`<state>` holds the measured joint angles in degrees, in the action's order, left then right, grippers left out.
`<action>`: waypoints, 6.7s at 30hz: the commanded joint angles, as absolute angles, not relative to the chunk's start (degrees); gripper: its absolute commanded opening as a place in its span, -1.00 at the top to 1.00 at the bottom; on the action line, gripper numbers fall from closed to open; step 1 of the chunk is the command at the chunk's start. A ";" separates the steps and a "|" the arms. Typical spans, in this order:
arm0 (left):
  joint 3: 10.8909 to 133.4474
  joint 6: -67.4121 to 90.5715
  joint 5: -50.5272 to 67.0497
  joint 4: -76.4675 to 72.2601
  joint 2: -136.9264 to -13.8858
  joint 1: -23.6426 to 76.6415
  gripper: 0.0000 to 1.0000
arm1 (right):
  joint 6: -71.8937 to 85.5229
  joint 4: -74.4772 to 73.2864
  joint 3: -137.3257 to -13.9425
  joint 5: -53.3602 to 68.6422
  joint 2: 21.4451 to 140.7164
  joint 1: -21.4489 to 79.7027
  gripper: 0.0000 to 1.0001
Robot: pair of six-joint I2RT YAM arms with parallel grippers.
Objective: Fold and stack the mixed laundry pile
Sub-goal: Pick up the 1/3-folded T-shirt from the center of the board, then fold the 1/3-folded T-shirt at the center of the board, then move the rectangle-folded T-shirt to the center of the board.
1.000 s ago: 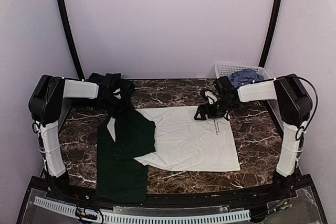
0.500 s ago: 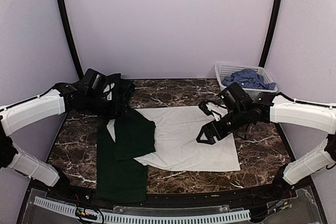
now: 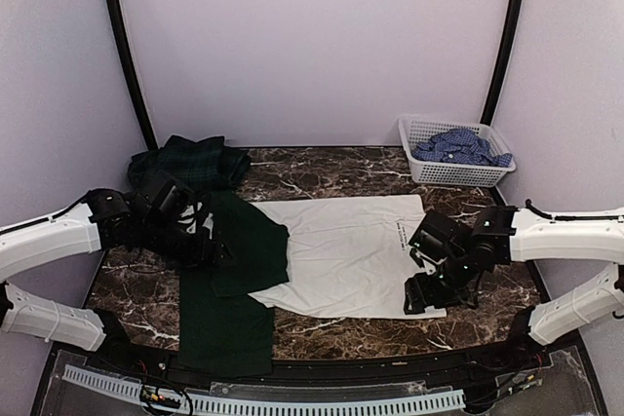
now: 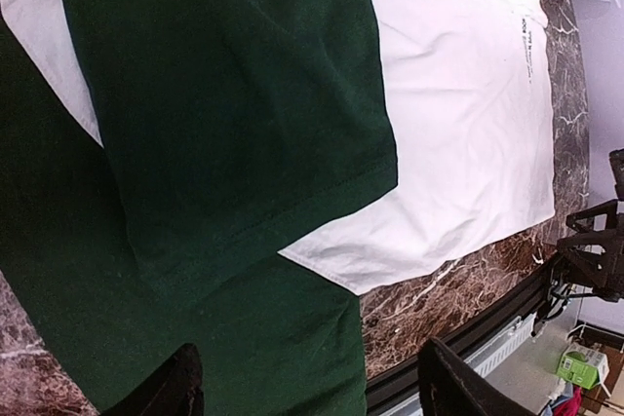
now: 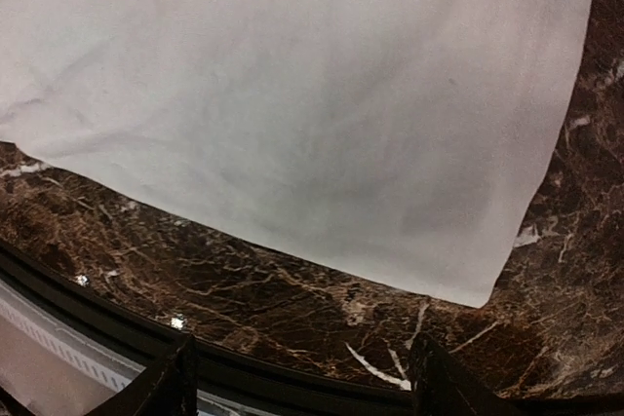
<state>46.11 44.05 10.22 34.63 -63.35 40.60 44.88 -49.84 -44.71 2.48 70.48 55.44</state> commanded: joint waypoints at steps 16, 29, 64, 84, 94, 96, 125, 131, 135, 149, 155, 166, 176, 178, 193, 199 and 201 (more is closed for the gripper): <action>38.27 53.68 11.23 36.19 -57.33 44.38 -0.45 | 57.19 -60.15 -48.23 -13.95 84.37 59.79 -0.18; 35.28 62.67 7.23 46.84 -47.33 44.48 -0.42 | 53.63 -54.82 -46.59 -11.57 90.74 60.07 0.10; 31.96 72.31 0.27 52.81 -56.12 48.22 0.09 | 50.03 -55.59 -50.48 -11.46 89.28 59.70 1.00; 25.22 71.33 4.04 38.06 -66.62 46.32 0.55 | 49.96 -56.19 -50.13 -12.42 88.26 59.59 1.00; 28.75 70.44 0.89 46.91 -58.95 45.19 1.00 | 51.51 -58.19 -50.02 -13.48 83.89 59.63 1.00; 29.79 69.92 1.35 48.13 -56.96 45.07 1.00 | 51.73 -59.23 -50.12 -14.29 82.14 59.63 1.00; 54.41 49.68 5.42 34.56 -70.24 21.73 1.00 | 26.50 -49.70 -65.56 -21.42 84.43 37.84 1.00; 57.83 47.93 4.59 28.79 -76.77 19.40 1.00 | 19.45 -43.64 -69.37 -20.82 92.45 32.89 1.00; 59.26 47.23 5.70 25.79 -82.40 17.33 1.00 | 16.39 -40.80 -72.69 -20.76 98.80 31.79 1.00; 60.45 44.74 5.09 18.16 -94.01 16.45 0.88 | 11.27 -38.49 -80.85 -19.91 111.87 29.44 0.79; 63.31 40.64 2.98 22.71 -91.76 15.56 0.06 | 13.12 -40.34 -77.85 -18.65 104.21 28.06 -0.11; 53.39 41.15 8.21 29.55 -78.01 7.99 -0.13 | 19.80 -36.01 -61.44 1.89 86.42 21.39 -0.12; 45.88 43.54 11.23 26.16 -78.47 5.74 0.05 | 22.90 -30.07 -53.39 6.94 87.73 20.25 -0.04; 45.43 43.78 11.16 26.07 -78.34 5.73 0.06 | 22.73 -29.49 -52.67 6.85 88.62 20.05 0.00; 41.97 44.14 12.22 24.57 -79.74 5.73 0.08 | 20.91 -27.16 -52.97 6.11 93.67 18.32 0.03; 41.30 44.05 12.85 24.16 -80.39 5.76 0.07 | 19.57 -27.29 -54.74 7.34 95.76 17.75 0.42; 40.89 44.14 12.49 24.20 -80.21 5.72 0.11 | 19.43 -27.40 -54.71 7.47 95.64 17.67 0.74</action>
